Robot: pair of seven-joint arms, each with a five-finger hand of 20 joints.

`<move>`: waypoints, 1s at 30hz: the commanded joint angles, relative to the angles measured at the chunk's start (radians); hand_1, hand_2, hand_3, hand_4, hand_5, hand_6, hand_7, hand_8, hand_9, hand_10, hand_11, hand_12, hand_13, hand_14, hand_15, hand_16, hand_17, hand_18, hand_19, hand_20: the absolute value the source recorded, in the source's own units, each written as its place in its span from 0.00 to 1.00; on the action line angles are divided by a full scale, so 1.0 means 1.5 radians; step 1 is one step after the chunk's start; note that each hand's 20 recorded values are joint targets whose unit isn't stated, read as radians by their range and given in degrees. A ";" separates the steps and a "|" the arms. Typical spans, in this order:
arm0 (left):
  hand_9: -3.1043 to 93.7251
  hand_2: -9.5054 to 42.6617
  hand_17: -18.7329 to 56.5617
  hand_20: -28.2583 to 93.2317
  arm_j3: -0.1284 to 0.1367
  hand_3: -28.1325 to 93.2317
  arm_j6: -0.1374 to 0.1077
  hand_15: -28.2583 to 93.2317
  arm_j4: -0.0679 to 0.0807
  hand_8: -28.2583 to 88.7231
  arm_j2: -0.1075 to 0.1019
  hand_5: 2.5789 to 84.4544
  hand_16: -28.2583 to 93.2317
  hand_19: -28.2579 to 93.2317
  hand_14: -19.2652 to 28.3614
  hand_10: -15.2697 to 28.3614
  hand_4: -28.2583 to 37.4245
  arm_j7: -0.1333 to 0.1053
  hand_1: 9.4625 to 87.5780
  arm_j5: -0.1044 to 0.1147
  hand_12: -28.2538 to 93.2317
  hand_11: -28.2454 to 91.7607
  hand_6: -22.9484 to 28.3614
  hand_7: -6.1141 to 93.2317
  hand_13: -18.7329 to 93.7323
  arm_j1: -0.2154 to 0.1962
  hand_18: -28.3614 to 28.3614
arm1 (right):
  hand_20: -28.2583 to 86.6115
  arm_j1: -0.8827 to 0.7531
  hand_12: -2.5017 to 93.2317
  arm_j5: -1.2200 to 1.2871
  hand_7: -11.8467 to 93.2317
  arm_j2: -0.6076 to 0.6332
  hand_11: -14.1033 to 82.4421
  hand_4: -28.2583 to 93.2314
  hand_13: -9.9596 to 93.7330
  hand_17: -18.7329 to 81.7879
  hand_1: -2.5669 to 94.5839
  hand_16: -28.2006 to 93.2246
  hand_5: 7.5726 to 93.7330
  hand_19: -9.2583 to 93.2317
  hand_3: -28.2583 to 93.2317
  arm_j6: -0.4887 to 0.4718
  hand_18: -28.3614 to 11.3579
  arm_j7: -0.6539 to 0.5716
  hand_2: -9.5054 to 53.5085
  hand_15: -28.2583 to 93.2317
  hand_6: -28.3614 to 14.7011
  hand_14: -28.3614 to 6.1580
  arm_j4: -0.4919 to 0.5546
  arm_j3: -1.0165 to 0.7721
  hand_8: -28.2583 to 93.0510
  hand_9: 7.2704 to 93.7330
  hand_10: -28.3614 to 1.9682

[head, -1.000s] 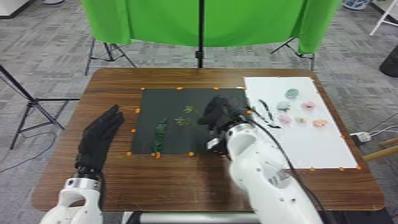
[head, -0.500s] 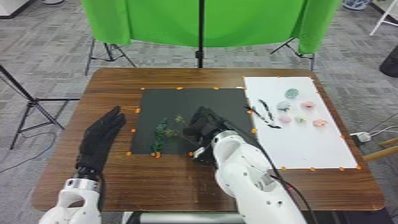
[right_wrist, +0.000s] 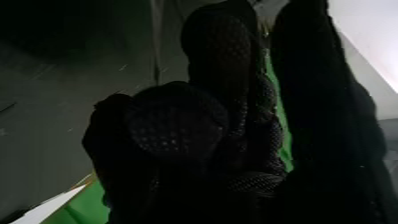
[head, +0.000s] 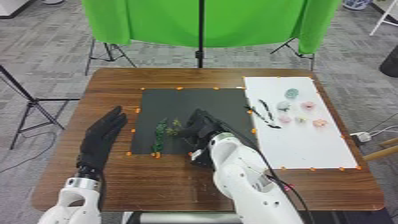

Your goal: Arrange flowers

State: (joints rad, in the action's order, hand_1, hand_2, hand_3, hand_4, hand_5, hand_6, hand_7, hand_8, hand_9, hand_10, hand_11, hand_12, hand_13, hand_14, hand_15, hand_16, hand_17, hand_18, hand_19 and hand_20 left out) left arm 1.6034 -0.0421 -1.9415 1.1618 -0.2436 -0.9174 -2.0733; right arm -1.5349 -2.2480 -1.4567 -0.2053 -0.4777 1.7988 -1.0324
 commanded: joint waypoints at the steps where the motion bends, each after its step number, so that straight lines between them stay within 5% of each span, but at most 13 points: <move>1: 0.42 0.03 0.28 0.37 0.001 0.77 0.007 0.29 0.001 0.20 0.001 0.48 0.25 0.24 0.69 0.63 0.10 0.010 0.17 0.000 0.34 0.31 0.54 0.11 0.42 -0.004 0.68 | 0.73 -0.013 0.29 -0.103 0.34 -0.004 0.53 0.11 1.00 0.86 0.49 0.50 0.82 1.00 0.67 -0.006 0.48 0.070 0.00 0.70 0.62 0.79 -0.006 0.001 0.27 0.97 0.57; 4: 0.43 0.03 0.28 0.37 0.001 0.77 0.009 0.29 0.001 0.20 0.002 0.48 0.25 0.24 0.69 0.63 0.10 0.011 0.17 0.000 0.34 0.31 0.54 0.11 0.42 -0.005 0.68 | 0.73 -0.013 0.29 -0.121 0.35 -0.004 0.53 0.10 1.00 0.86 0.45 0.50 0.82 1.00 0.70 -0.018 0.48 0.076 0.00 0.70 0.62 0.78 -0.005 -0.001 0.17 0.97 0.57; 10: 0.43 0.03 0.28 0.37 0.002 0.77 0.011 0.29 0.000 0.20 0.004 0.48 0.25 0.24 0.69 0.63 0.10 0.012 0.17 -0.001 0.34 0.31 0.54 0.11 0.42 -0.006 0.68 | 0.73 -0.021 0.29 -0.149 0.33 -0.004 0.53 0.11 1.00 0.86 0.43 0.50 0.81 1.00 0.69 -0.042 0.46 0.088 0.00 0.70 0.62 0.77 -0.001 -0.012 0.16 0.96 0.57; 16: 0.43 0.03 0.28 0.37 0.004 0.77 0.014 0.29 0.002 0.20 0.004 0.48 0.25 0.24 0.69 0.63 0.10 0.015 0.17 -0.001 0.34 0.31 0.54 0.11 0.42 -0.006 0.69 | 0.73 -0.025 0.29 -0.168 0.31 0.008 0.53 0.12 1.00 0.85 0.38 0.50 0.80 1.00 0.70 0.008 0.46 0.110 0.00 0.70 0.62 0.76 0.015 -0.032 0.17 0.96 0.56; 24: 0.43 0.03 0.28 0.37 0.008 0.77 0.019 0.29 0.002 0.20 0.005 0.48 0.25 0.24 0.69 0.63 0.10 0.019 0.17 -0.001 0.34 0.31 0.54 0.11 0.42 -0.007 0.69 | 0.74 -0.053 0.29 -0.132 0.26 0.072 0.53 0.13 0.99 0.83 0.28 0.51 0.75 1.00 0.68 0.007 0.41 0.109 0.17 0.70 0.60 0.72 0.081 -0.056 0.17 0.95 0.54; 30: 0.43 0.03 0.28 0.37 0.009 0.77 0.018 0.29 0.001 0.20 0.006 0.48 0.25 0.24 0.69 0.63 0.10 0.017 0.17 -0.001 0.34 0.31 0.54 0.11 0.42 -0.006 0.69 | 0.72 -0.046 0.29 -0.143 0.24 0.095 0.48 0.14 0.96 0.80 0.31 0.50 0.73 1.00 0.68 0.097 0.39 0.075 0.17 0.69 0.60 0.68 0.076 -0.114 0.18 0.92 0.49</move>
State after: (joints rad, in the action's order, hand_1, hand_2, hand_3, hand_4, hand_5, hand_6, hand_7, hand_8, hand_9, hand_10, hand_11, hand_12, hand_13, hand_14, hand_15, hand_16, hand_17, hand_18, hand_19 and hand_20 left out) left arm 1.6127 -0.0242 -1.9414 1.1638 -0.2290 -0.9179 -2.0735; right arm -1.6100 -2.4442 -1.3599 -0.1868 -0.3096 1.9339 -1.1143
